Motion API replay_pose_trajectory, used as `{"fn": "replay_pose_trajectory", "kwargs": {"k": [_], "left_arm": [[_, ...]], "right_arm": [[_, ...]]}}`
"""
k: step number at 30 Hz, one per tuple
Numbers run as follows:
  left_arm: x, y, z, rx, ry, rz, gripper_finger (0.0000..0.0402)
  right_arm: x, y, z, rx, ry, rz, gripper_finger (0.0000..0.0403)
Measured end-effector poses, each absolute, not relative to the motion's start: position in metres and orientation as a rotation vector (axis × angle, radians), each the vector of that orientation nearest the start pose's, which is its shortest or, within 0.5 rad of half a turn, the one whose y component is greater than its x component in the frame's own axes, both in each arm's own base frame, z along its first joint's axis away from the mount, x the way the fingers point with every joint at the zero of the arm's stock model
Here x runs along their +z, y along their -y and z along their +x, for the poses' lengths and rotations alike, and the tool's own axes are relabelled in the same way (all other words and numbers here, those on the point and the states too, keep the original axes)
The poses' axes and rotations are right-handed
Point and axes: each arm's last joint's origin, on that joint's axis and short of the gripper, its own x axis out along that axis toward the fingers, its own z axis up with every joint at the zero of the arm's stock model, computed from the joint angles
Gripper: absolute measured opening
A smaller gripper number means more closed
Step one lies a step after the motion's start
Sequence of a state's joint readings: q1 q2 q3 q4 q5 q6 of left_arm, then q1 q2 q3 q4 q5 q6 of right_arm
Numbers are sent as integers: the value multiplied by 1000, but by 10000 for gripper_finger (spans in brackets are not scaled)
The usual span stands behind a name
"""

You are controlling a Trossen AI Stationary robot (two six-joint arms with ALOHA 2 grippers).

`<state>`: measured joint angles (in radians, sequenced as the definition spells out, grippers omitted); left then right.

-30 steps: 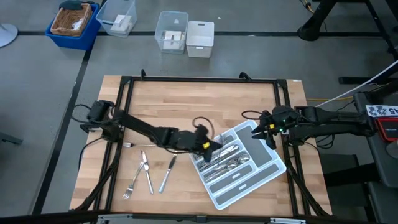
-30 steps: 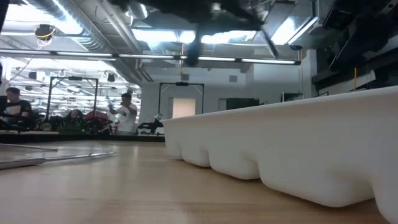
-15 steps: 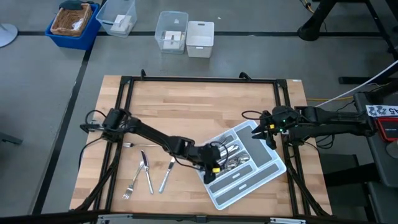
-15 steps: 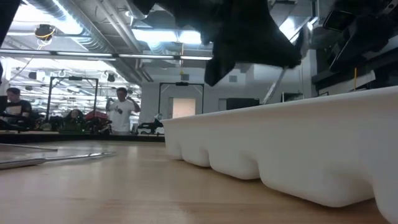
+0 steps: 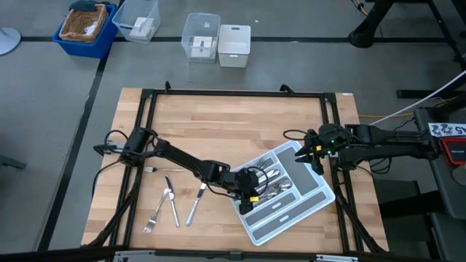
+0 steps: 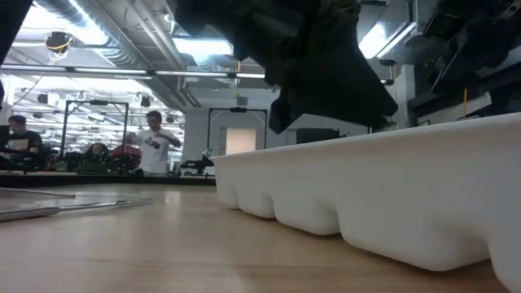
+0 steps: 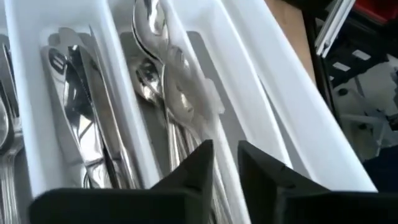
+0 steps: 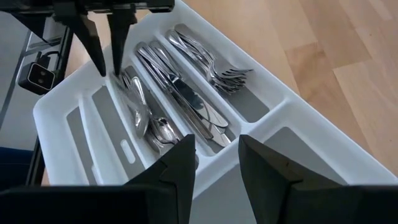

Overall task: Sort silverware
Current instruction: Put the silver table knife into the silverware tray

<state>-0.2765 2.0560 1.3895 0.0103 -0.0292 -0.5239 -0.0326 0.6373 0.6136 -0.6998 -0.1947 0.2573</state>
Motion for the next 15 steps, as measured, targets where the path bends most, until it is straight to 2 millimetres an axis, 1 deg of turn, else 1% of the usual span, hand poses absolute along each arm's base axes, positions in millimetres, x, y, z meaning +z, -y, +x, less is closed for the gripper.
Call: {"fn": "replay_pose_trajectory", "kwargs": {"k": [3, 6, 9, 12, 15], "left_arm": [[175, 122, 433, -52, -682, -445, 89], [177, 120, 434, -42, -676, -528, 103], [189, 114, 429, -61, -734, -655, 107], [201, 107, 414, -47, -892, -794, 108], [207, 104, 394, 40, -1080, -895, 108]], "right_arm": [[251, -1, 126, 61, -737, 327, 124], [251, -1, 126, 60, -743, 328, 124], [251, -1, 126, 60, -745, 328, 124], [250, -1, 126, 60, -748, 328, 124], [250, -1, 126, 60, -748, 328, 124]]}}
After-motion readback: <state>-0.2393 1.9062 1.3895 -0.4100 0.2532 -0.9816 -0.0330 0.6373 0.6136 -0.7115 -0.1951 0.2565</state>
